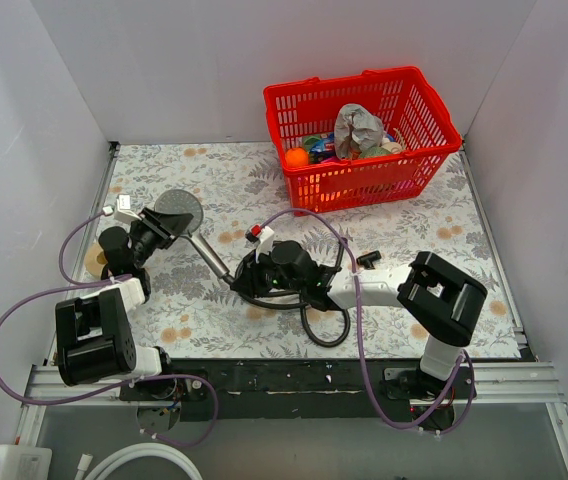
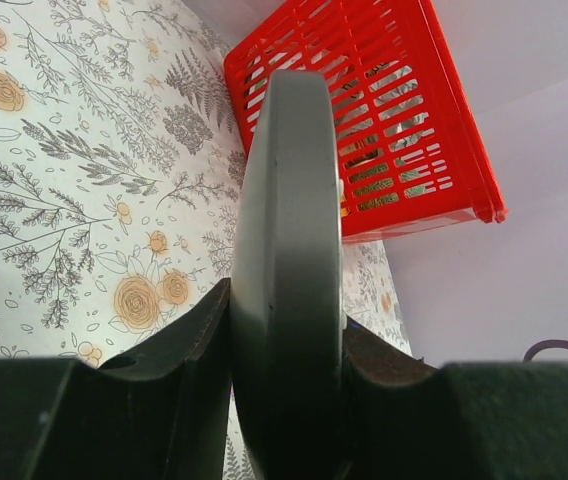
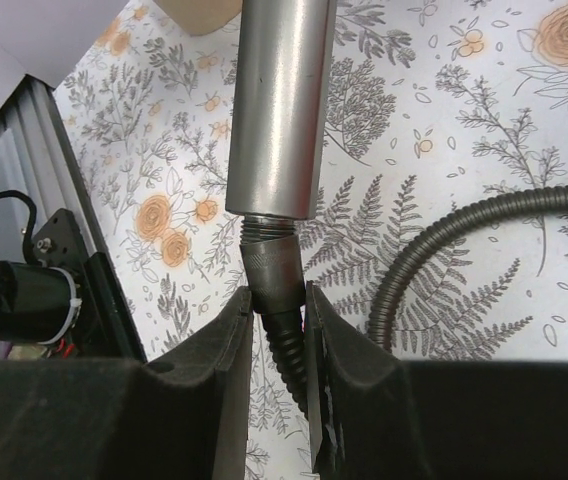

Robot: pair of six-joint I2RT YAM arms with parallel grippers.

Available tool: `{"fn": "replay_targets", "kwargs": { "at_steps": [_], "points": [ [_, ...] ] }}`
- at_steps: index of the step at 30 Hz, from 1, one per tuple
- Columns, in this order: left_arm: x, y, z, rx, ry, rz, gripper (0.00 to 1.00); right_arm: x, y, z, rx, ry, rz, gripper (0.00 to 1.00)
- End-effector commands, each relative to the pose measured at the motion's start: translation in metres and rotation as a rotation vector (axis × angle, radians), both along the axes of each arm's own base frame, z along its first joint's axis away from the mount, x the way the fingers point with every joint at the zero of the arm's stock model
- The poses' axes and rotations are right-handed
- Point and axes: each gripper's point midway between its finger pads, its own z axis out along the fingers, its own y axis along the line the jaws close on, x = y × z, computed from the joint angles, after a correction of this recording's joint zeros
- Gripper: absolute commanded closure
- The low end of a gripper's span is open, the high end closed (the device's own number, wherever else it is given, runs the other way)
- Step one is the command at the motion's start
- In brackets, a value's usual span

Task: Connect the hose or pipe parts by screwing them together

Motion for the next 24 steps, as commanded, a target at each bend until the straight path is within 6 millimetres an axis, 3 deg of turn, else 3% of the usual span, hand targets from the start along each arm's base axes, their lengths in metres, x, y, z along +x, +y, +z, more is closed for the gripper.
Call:
{"fn": "replay_targets", "kwargs": {
  "at_steps": [1, 6, 8, 13, 18, 24],
  "points": [
    [-0.03, -0.039, -0.008, -0.03, 0.051, -0.213, 1.0, 0.062, 0.002, 0.127, 0.306, -0.275, -0.231, 0.99],
    [-0.037, -0.044, -0.007, -0.049, 0.051, -0.247, 1.0, 0.071, 0.008, 0.141, 0.367, -0.314, -0.261, 0.99],
    [-0.041, -0.047, -0.008, -0.058, 0.053, -0.272, 1.0, 0.071, 0.015, 0.157, 0.407, -0.311, -0.251, 0.99],
    [-0.054, -0.059, 0.002, -0.081, 0.012, -0.391, 1.0, 0.069, 0.02, 0.182, 0.562, -0.164, -0.196, 0.99],
    [-0.061, -0.065, 0.021, -0.139, -0.027, -0.463, 1.0, 0.066, 0.002, 0.203, 0.778, -0.022, -0.155, 0.99],
    [-0.067, -0.068, 0.032, -0.163, -0.036, -0.5, 1.0, 0.07, -0.013, 0.21, 0.968, 0.103, -0.098, 0.99]
  ]
}}
